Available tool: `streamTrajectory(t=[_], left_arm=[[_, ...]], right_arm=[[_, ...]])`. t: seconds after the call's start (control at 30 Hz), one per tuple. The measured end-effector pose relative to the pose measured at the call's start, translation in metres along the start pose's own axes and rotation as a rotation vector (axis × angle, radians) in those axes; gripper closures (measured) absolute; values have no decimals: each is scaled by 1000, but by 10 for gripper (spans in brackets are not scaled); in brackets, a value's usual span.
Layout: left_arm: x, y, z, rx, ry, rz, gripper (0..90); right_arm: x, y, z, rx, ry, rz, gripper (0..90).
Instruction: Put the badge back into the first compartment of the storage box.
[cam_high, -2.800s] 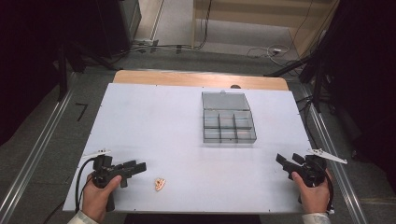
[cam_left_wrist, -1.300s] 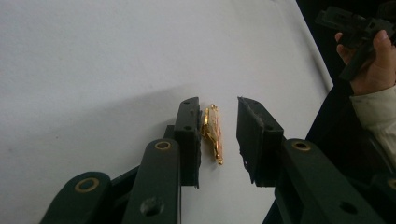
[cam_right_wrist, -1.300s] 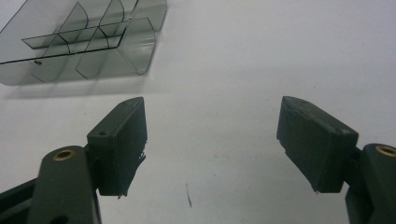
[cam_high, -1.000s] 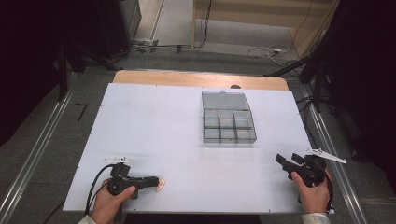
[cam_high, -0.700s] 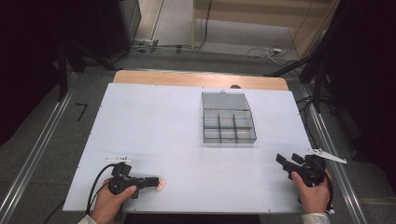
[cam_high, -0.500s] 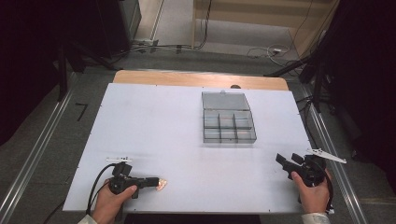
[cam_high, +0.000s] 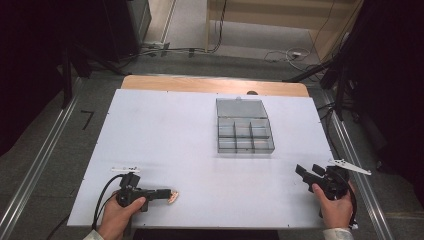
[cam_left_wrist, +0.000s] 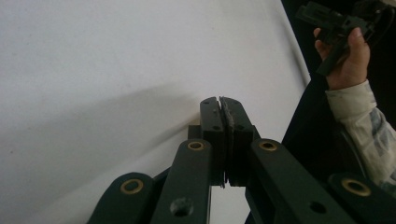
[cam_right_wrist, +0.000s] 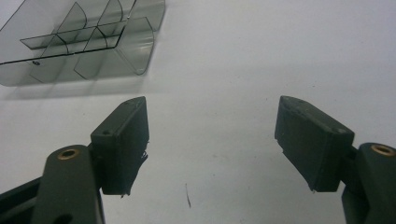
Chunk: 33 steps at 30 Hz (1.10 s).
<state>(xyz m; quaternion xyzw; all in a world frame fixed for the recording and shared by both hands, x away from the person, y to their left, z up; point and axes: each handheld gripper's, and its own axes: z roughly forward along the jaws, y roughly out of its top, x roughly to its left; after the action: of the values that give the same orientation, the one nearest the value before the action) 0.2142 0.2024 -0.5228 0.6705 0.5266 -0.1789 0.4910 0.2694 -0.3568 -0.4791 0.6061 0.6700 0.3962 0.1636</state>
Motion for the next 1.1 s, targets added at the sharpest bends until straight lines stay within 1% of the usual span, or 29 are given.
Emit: streamTrajectory(t=[0.1,0.13,0.17,0.27,0.4,0.57,0.63,0.67,0.83,0.93,0.97,1.1], left_arm=[[-3,3,-2,-23,-5,4,899],[-3,4,-2,-28,-10,8,899],[-5,6,-3,-45,-19,11,899],[-7,9,-3,-56,-27,11,899],[-8,11,0,-53,-36,8,899],[-11,15,0,-67,-58,1,899],[-12,17,1,-71,-54,2,899],[-12,19,1,-72,-51,1,899],[-15,31,6,-94,-80,-10,899],[-17,35,7,-96,-79,-4,899],[-18,38,8,-99,-74,-11,899],[-18,43,11,-105,-73,-14,899]], right_arm=[[0,0,0,-1,0,0,244],[0,0,0,-1,-1,1,244],[0,0,0,-1,-1,0,244],[1,0,0,-1,-2,1,244],[1,0,0,-2,-3,-6,244],[0,0,1,0,-5,-4,244],[0,0,1,2,-6,-3,244],[0,0,1,1,-8,-4,243],[1,1,1,3,-11,-15,244],[1,0,1,3,-15,-19,244],[1,0,1,4,-15,-17,243],[0,0,0,3,-13,-11,243]])
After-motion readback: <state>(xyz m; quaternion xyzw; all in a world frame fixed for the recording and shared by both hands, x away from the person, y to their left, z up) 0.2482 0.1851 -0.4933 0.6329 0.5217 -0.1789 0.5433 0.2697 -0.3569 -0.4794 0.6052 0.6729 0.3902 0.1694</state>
